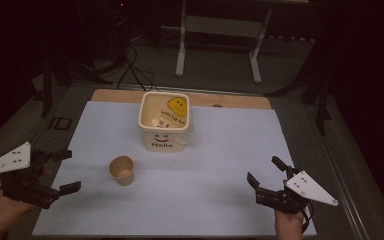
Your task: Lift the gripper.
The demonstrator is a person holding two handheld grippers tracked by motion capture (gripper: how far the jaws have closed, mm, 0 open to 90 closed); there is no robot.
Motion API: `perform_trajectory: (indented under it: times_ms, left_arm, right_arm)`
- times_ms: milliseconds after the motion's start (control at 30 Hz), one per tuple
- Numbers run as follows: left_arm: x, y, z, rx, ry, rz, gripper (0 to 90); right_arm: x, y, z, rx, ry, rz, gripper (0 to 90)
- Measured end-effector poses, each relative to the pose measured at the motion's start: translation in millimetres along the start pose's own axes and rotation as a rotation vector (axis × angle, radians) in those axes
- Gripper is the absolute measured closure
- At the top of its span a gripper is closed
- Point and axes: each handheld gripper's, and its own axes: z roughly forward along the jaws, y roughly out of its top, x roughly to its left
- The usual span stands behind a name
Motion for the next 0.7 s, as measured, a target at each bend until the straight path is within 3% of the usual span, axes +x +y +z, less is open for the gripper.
perform_trajectory:
  times_ms: [700]
  left_arm:
    - [0.5,49.8,17.8,0.187,-0.06,0.104,1.3]
  right_arm:
    - [-0.2,-0.6,2.2,0.018,0.024,0.008,10.0]
